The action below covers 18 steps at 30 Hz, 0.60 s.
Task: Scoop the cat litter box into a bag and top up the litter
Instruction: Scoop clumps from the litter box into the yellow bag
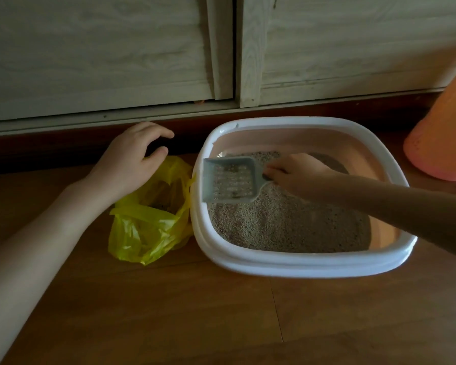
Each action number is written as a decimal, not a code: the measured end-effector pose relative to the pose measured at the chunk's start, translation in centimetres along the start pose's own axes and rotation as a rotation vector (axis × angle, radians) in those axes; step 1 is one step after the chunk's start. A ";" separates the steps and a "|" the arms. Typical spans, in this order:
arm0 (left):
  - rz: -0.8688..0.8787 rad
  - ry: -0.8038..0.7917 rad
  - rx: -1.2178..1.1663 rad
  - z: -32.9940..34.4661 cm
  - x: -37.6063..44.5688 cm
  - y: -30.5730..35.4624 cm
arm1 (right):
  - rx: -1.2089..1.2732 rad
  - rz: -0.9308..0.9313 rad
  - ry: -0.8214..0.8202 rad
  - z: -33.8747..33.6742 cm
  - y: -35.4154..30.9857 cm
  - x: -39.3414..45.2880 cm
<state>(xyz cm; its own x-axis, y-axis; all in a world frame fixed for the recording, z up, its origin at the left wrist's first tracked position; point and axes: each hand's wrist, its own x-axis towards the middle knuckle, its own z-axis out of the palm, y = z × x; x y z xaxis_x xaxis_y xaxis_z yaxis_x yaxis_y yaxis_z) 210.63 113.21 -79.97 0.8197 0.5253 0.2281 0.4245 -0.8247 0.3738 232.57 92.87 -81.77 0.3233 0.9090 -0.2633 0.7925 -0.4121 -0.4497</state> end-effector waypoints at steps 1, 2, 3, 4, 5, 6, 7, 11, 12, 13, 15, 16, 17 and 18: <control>-0.008 0.007 -0.002 -0.2 0.0 -0.1 | -0.022 -0.059 -0.011 0.2 -1.4 -0.2; -0.013 0.015 -0.002 -0.4 -0.1 -0.2 | -0.051 -0.119 -0.013 0.5 -2.6 -0.4; -0.014 0.022 -0.001 -0.6 -0.1 -0.4 | -0.084 -0.174 -0.010 0.7 -3.7 -0.6; -0.014 0.027 -0.002 -0.8 -0.2 -0.5 | -0.116 -0.219 -0.006 0.8 -4.6 -0.8; -0.013 0.028 -0.003 -0.9 -0.3 -0.6 | -0.139 -0.255 -0.001 0.9 -5.3 -0.9; -0.013 0.028 -0.002 -1.1 -0.4 -0.7 | -0.154 -0.283 0.003 1.0 -5.8 -0.9; -0.015 0.027 -0.001 -1.2 -0.5 -0.9 | -0.164 -0.301 0.004 1.1 -6.2 -0.8; -0.017 0.039 0.004 -1.7 -0.7 -1.2 | -0.207 -0.319 0.019 1.2 -7.2 0.2; -0.018 0.042 0.006 -1.9 -0.7 -1.3 | -0.201 -0.321 0.031 1.2 -7.3 0.5; -0.019 0.045 0.006 -2.0 -0.7 -1.3 | -0.200 -0.322 0.048 1.3 -7.4 0.9; -0.021 0.050 0.003 -2.0 -0.8 -1.5 | -0.215 -0.304 0.085 1.4 -7.4 1.6; -0.020 0.051 0.002 -2.0 -0.8 -1.6 | -0.212 -0.287 0.099 1.5 -7.4 1.9; -0.020 0.051 0.002 -2.1 -0.9 -1.7 | -0.204 -0.272 0.110 1.6 -7.4 2.3; -0.021 0.051 0.000 -2.1 -0.9 -1.8 | -0.202 -0.255 0.115 1.7 -7.4 2.6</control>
<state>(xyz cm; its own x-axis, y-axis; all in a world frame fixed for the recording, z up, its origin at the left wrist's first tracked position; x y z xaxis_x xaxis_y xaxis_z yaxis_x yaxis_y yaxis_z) 208.36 114.66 -78.95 0.7898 0.5528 0.2657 0.4418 -0.8132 0.3788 226.68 98.15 -80.58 0.1488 0.9870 -0.0610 0.9380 -0.1604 -0.3073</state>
